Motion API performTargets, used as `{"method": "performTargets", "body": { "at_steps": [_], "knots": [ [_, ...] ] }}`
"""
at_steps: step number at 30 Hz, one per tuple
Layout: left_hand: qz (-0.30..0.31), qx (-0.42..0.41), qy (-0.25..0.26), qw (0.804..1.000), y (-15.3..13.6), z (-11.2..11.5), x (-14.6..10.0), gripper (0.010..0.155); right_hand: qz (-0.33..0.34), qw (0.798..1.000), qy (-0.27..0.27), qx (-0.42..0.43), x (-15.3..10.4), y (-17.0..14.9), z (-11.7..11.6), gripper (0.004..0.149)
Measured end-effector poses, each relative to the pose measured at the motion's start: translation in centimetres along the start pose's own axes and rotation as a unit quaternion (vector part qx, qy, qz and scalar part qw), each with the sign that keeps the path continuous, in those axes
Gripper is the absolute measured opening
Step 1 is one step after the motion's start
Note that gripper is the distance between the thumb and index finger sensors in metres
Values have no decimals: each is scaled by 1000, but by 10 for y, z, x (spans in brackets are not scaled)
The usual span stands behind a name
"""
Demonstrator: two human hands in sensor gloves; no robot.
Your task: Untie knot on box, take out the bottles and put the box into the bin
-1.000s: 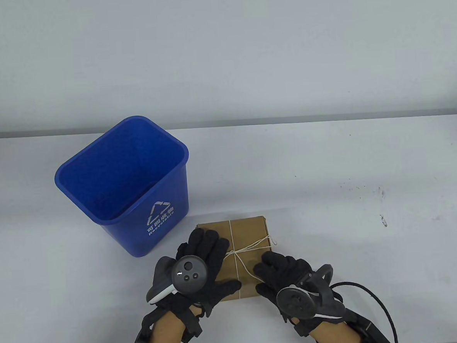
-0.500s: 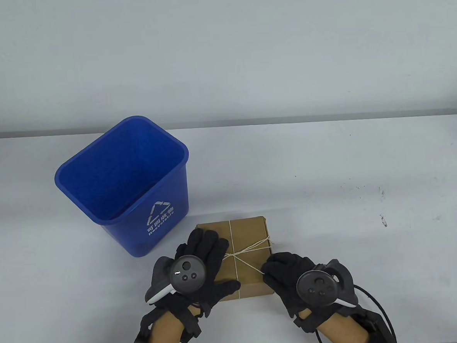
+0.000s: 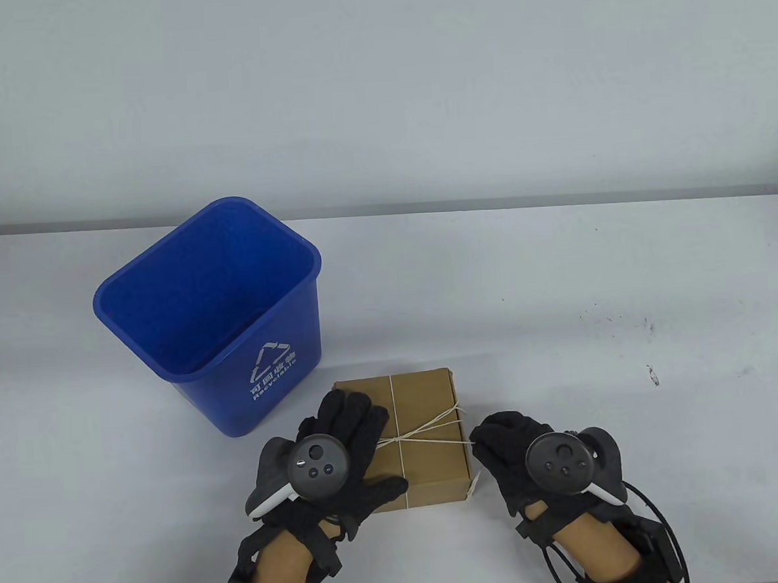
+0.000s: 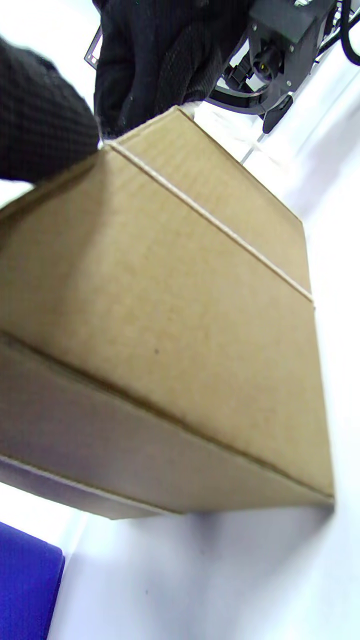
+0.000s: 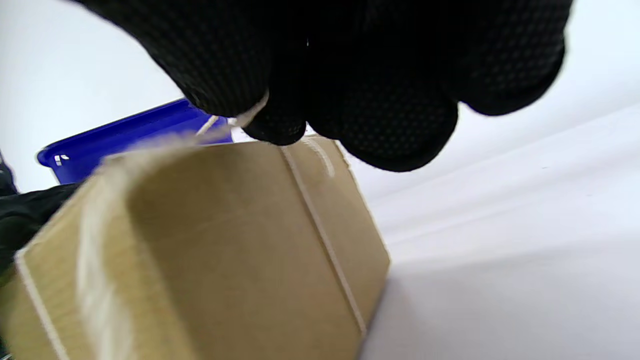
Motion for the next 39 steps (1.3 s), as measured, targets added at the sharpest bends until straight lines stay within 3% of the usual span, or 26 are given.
{"method": "performTargets", "body": {
  "at_steps": [17,39],
  "knots": [
    [2,-8,0,1000,-1,1,-1,98,-81,995,27,-41,7,-57,-2,35],
    [3,-14,0,1000,-1,2,-2,98,-189,975,71,-96,5,-126,-7,34]
  ]
}}
Point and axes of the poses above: the tracker on the back of each hand, its own y axis roughly to the thumb side, its own x axis roughly from the wrist to the fingertips, z = x × y, the point moved 5 cm from there along x, roughly from the wrist to the fingertips, and after that the axes turned 11 degrees about -y, right-handed, at the moved point
